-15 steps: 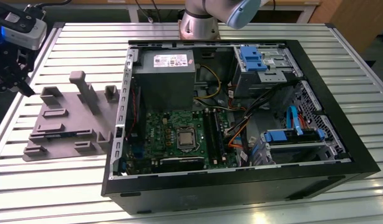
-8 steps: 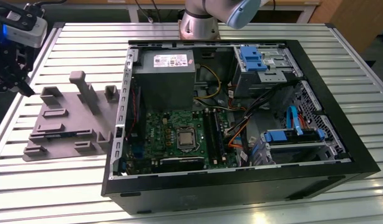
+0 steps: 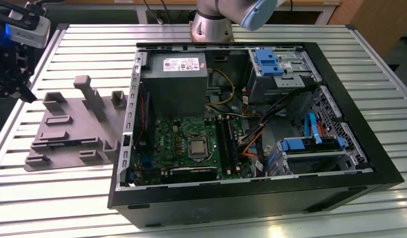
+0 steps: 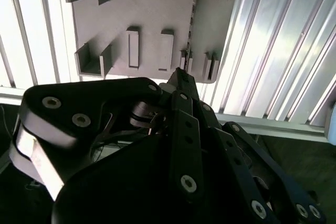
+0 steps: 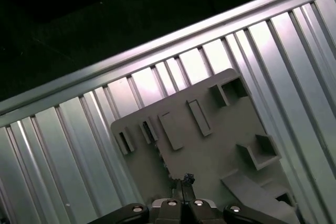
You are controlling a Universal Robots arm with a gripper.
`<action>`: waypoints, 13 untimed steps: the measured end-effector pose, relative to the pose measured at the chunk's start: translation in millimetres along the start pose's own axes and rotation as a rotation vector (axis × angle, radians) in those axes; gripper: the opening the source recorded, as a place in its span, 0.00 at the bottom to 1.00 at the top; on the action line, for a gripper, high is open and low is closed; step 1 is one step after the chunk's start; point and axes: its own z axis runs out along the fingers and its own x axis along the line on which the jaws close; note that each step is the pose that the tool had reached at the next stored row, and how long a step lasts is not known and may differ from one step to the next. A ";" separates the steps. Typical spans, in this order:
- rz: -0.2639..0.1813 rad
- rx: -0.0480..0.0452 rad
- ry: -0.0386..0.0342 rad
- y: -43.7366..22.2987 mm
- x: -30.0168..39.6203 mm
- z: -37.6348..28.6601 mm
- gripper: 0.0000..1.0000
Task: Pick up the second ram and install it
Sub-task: 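Pick up the second ram and move it above second insertion slot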
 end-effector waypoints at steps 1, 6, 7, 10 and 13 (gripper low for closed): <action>-0.009 -0.0003 0.0005 0.0 0.0 0.0 0.11; -0.064 -0.0016 0.0029 0.0 0.0 0.3 0.11; -0.075 -0.0018 0.0034 0.0 0.0 0.4 0.11; -0.114 -0.0028 0.0052 -0.1 0.0 0.8 0.11; -0.153 -0.0037 0.0069 0.0 0.0 1.5 0.11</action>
